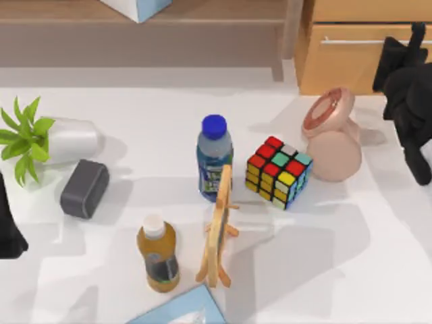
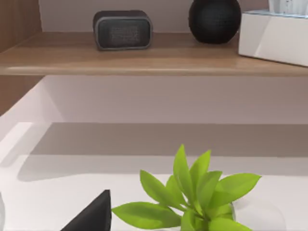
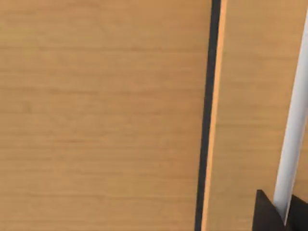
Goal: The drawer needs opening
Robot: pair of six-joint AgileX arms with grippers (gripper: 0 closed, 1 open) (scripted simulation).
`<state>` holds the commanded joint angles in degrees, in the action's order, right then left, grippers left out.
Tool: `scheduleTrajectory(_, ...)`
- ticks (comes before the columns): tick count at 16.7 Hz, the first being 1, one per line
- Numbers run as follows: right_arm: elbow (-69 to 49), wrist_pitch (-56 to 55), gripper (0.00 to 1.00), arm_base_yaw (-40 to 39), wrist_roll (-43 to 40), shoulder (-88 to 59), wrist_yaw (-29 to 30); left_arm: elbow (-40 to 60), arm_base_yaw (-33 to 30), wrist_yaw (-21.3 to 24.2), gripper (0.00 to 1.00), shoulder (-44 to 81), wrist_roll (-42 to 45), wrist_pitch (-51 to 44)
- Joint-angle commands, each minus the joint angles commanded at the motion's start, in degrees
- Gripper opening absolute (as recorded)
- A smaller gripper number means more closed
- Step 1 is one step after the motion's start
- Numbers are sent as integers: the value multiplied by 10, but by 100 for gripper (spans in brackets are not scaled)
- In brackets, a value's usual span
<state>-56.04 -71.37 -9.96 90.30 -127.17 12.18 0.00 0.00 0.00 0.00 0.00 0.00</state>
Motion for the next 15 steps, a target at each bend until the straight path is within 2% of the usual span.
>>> scheduleTrajectory(5, 113, -52, 0, -14, 1, 39, 7, 0, 0, 0, 100, 0, 0, 0)
scheduleTrajectory(11, 123, -60, 0, -13, 1, 46, 11, 0, 0, 0, 100, 0, 0, 0)
scheduleTrajectory(15, 186, -98, 0, -24, 0, 74, 24, 0, 0, 0, 100, 0, 0, 0)
